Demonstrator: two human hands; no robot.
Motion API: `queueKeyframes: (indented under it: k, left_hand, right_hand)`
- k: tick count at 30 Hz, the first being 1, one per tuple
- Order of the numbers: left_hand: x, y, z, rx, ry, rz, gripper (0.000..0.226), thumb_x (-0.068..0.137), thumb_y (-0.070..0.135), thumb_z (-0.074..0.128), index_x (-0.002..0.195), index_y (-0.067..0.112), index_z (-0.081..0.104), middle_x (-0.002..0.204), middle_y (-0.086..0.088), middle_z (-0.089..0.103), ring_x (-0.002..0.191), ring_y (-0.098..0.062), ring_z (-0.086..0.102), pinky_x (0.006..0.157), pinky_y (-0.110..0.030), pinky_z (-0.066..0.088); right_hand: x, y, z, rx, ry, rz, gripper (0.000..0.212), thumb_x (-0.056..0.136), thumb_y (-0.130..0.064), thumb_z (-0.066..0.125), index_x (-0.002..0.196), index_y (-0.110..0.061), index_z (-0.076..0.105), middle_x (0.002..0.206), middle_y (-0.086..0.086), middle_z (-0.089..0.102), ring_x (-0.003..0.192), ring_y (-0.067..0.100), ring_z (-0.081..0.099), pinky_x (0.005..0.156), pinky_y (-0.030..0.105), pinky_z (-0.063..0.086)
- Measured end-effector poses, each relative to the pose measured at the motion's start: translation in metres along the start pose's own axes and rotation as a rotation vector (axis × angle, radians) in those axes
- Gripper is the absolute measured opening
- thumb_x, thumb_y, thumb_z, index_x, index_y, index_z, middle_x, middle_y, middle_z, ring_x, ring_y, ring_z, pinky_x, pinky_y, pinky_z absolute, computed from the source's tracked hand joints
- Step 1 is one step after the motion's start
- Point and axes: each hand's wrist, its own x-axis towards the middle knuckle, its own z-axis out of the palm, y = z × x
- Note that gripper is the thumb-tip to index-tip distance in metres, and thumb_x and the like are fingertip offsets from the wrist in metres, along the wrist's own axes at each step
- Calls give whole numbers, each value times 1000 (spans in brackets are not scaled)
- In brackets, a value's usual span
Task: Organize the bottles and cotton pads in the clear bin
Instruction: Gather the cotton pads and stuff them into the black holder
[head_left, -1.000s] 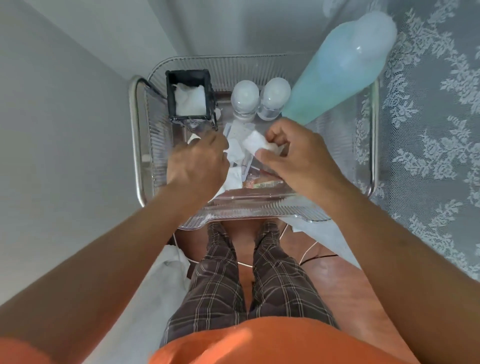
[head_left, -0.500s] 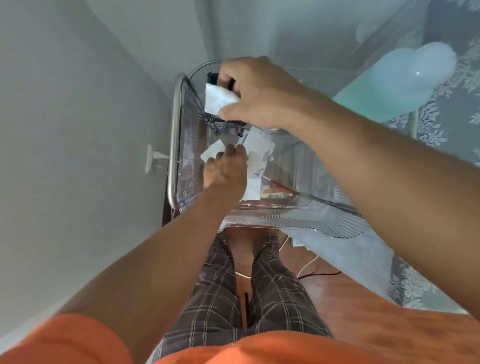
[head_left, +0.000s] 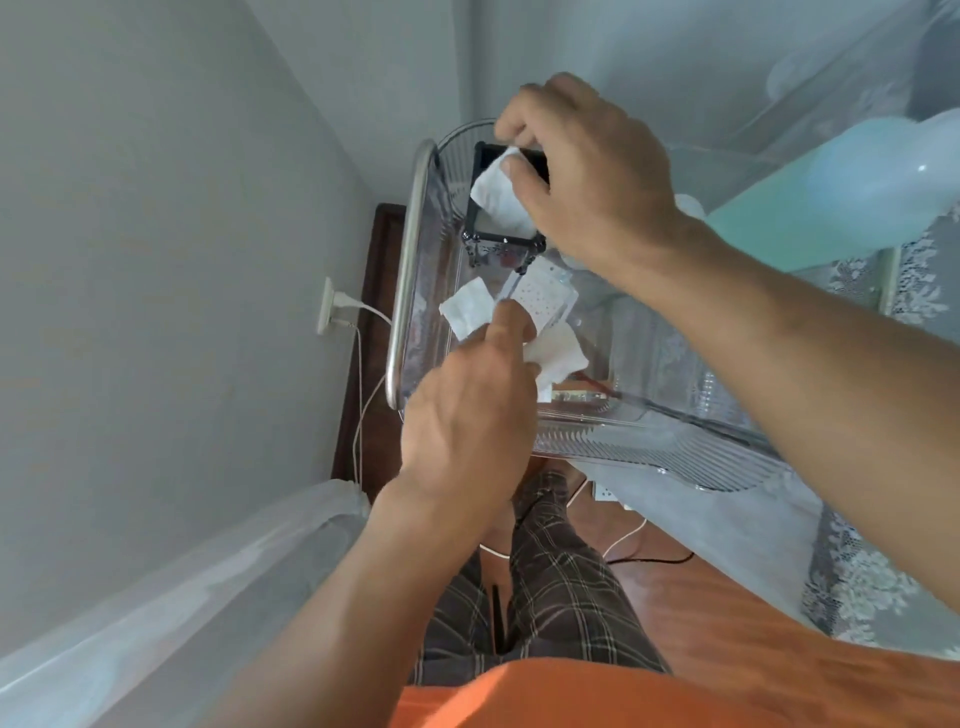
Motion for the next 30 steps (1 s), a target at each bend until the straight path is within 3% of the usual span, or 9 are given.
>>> queueKeyframes:
  k: [3, 9, 13, 15, 18, 21, 25, 28, 30]
  left_hand:
    - [3, 4, -29, 21, 85, 44, 19, 98, 21, 63, 112, 25, 51, 89, 0, 71, 69, -30, 65, 57, -40, 50]
    - [20, 2, -77, 31, 204, 64, 18, 93, 26, 63, 108, 30, 53, 97, 0, 71, 80, -37, 65, 67, -49, 54]
    - [32, 0, -85, 140, 220, 68, 18, 93, 27, 64, 108, 31, 54, 102, 0, 70, 85, -39, 64, 69, -50, 53]
    - [43, -2, -87, 191, 218, 96, 18, 95, 27, 64, 110, 32, 55, 104, -1, 71, 93, -39, 65, 75, -53, 54]
    - [70, -4, -87, 337, 208, 144, 15, 99, 27, 60, 113, 31, 58, 105, -5, 73, 98, -41, 64, 89, -48, 45]
    - [97, 1, -78, 510, 228, 196, 12, 100, 27, 60, 111, 31, 62, 99, -5, 73, 99, -35, 63, 95, -47, 30]
    - [118, 12, -55, 709, 219, 234, 13, 96, 28, 69, 109, 31, 70, 108, -2, 67, 107, -32, 56, 100, -55, 28]
    - [124, 17, -40, 855, 170, 216, 26, 86, 21, 77, 109, 29, 69, 110, -4, 61, 110, -32, 52, 103, -56, 28]
    - [122, 19, -34, 858, 182, 212, 31, 82, 16, 76, 111, 23, 66, 109, -7, 58, 108, -33, 51, 102, -57, 29]
  right_hand:
    - [-10, -4, 1, -1, -23, 1, 24, 95, -24, 48, 109, -24, 66, 109, -1, 67, 93, 32, 65, 70, 41, 51]
    - [-11, -7, 2, -190, -369, -68, 28, 91, -30, 55, 116, -24, 65, 94, 4, 70, 85, 36, 68, 66, 38, 44]
    - [-4, -6, -1, -293, -439, -42, 22, 87, -36, 56, 70, -25, 47, 63, -3, 46, 51, 23, 45, 52, 28, 33]
    - [0, -6, -4, -298, -466, -50, 20, 86, -35, 49, 69, -26, 47, 62, -4, 43, 49, 16, 34, 49, 26, 24]
    - [-2, -3, -7, -205, -397, -39, 25, 88, -38, 40, 79, -21, 57, 61, -6, 40, 50, 21, 39, 48, 26, 21]
    - [-16, 8, -14, 63, -178, 63, 34, 93, -28, 42, 88, -14, 72, 65, 0, 57, 68, 32, 61, 54, 30, 36]
    - [-64, 18, -15, 346, 103, 309, 25, 97, -16, 52, 95, -16, 77, 94, -8, 77, 84, 4, 67, 74, 25, 50]
    - [-110, 20, -2, 420, 109, 432, 21, 99, -12, 55, 96, -16, 76, 85, -18, 69, 68, -6, 59, 64, 16, 46]
    - [-138, 18, 9, 433, 50, 486, 20, 99, -12, 55, 102, -16, 75, 92, -12, 72, 73, -3, 59, 72, 28, 53]
